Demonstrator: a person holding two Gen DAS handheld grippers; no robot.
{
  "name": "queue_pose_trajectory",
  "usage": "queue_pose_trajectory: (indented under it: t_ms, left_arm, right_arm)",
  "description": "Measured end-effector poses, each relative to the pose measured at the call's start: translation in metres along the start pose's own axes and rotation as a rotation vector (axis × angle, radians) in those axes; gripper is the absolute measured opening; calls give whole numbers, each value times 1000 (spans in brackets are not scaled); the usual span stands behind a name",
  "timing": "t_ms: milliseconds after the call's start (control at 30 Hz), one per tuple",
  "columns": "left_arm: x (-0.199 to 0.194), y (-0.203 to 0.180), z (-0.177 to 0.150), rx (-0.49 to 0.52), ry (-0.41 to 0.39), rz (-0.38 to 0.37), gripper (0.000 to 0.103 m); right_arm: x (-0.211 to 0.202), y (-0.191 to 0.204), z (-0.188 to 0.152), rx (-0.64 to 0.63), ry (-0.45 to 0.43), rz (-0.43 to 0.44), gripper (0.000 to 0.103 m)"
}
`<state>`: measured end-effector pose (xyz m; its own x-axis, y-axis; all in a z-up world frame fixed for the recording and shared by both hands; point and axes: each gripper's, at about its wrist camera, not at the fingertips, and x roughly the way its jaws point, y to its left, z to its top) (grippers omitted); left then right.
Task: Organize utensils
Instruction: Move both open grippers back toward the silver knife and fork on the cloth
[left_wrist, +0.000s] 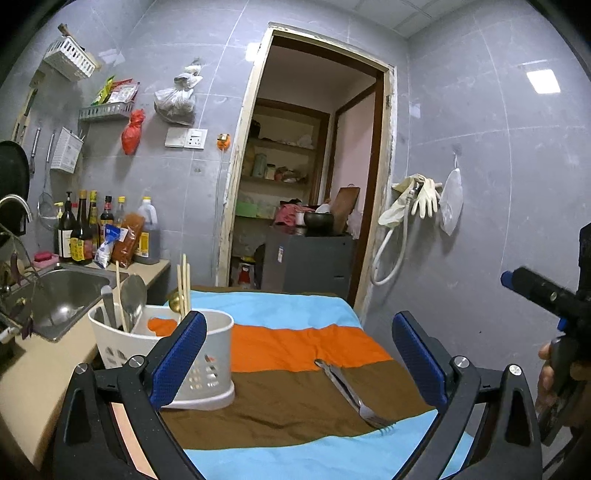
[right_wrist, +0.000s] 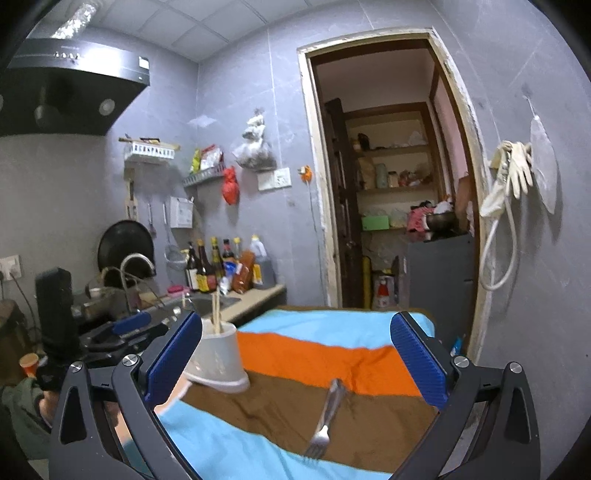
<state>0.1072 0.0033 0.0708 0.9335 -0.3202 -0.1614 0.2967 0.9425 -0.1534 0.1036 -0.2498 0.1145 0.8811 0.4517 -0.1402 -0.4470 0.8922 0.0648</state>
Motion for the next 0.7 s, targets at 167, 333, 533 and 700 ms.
queue_pose_trajectory:
  t_ms: [167, 333, 533, 700]
  left_arm:
    - [12, -7, -20, 15, 16, 22, 99]
    - [33, -6, -34, 14, 75, 26, 99]
    - [70, 1, -48, 11, 202, 30, 98]
    - [105, 5, -60, 14, 326, 34, 98]
  right_arm:
    - [13, -13, -36, 2, 36, -40, 103]
    - [38, -32, -58, 19, 110, -56, 103]
    - [77, -57, -77, 56, 258, -59, 94]
    - [108, -68, -92, 63, 403, -48, 73]
